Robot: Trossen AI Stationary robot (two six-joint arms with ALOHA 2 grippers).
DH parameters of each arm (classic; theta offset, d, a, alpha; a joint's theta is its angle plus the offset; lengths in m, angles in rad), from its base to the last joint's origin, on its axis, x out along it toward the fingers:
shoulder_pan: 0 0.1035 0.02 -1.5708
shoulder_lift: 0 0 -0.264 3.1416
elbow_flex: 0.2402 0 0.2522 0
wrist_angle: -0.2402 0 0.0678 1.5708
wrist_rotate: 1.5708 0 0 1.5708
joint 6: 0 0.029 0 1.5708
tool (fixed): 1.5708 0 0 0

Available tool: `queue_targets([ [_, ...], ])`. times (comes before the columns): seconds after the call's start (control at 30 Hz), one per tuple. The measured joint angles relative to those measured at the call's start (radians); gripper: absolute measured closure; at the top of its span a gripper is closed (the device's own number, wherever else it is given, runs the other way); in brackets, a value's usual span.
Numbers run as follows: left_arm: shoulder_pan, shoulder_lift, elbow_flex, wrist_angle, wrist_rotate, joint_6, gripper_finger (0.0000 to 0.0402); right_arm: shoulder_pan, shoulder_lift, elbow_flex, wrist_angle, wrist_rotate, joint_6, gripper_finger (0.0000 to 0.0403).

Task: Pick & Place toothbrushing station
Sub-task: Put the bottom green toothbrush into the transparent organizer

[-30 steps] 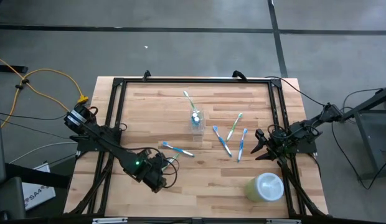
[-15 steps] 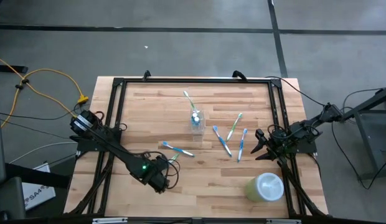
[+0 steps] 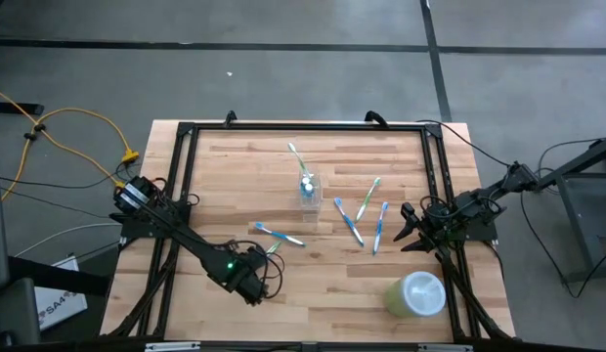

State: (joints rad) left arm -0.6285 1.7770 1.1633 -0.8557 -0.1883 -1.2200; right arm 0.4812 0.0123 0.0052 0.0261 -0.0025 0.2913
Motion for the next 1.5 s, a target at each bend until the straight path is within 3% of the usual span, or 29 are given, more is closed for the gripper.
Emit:
queue_targets([
  [1.5, 0.037, 0.05, 0.001, -0.009, 0.065, 0.042, 0.0283, 0.0, 0.0, 0.0, 0.0, 0.0, 0.0, 0.0261],
])
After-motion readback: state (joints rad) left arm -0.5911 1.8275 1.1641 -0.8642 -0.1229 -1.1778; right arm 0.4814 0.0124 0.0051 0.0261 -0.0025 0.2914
